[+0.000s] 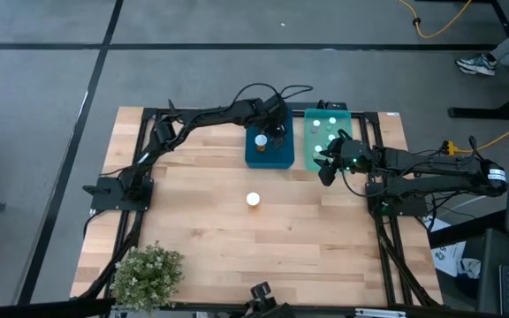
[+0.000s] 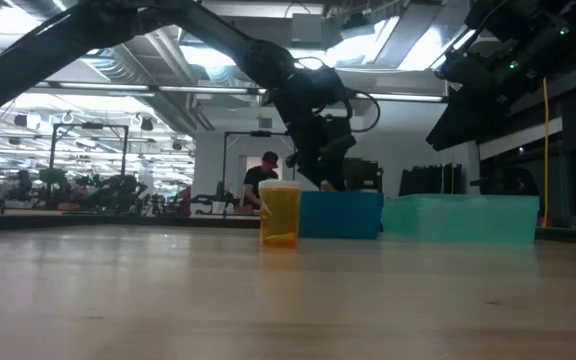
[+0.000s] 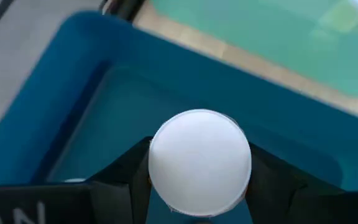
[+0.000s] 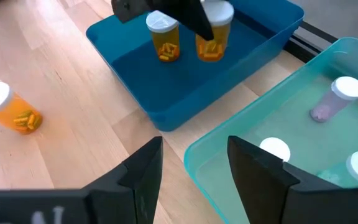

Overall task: Pick and place medicine bottles into bin by pill shape (circle, oval)
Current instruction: Put the orange pill bottle into the blue bin, then return to Home Position

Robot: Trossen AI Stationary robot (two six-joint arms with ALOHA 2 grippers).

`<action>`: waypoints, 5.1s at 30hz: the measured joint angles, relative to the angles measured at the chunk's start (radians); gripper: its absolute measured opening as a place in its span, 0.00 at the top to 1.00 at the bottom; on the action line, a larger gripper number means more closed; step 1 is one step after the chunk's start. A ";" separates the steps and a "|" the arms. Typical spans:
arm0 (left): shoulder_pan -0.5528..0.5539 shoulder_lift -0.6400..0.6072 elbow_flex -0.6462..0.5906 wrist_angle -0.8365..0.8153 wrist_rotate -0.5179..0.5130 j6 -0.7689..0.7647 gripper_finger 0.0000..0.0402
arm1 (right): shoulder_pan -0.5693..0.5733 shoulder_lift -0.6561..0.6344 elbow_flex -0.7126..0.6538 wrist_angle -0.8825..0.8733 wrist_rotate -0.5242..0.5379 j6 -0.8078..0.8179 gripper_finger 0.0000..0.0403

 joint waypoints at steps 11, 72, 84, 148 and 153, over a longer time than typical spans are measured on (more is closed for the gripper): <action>-0.008 -0.003 0.001 -0.009 -0.004 -0.003 0.38 | 0.000 0.000 0.000 0.000 0.000 -0.001 0.55; -0.509 -0.454 -0.777 0.186 -0.035 -0.095 0.34 | 0.053 0.000 0.000 -0.022 0.027 0.053 0.55; -0.509 -0.409 -0.777 0.305 -0.058 -0.068 0.37 | 0.053 0.000 0.000 -0.020 0.052 0.050 0.55; -0.162 -0.178 -0.136 -0.083 -0.034 0.075 0.34 | 0.053 -0.001 0.000 -0.013 0.052 -0.004 0.55; -0.194 -0.178 0.086 -0.362 -0.039 -0.020 0.34 | 0.053 -0.001 0.000 -0.010 0.051 -0.002 0.55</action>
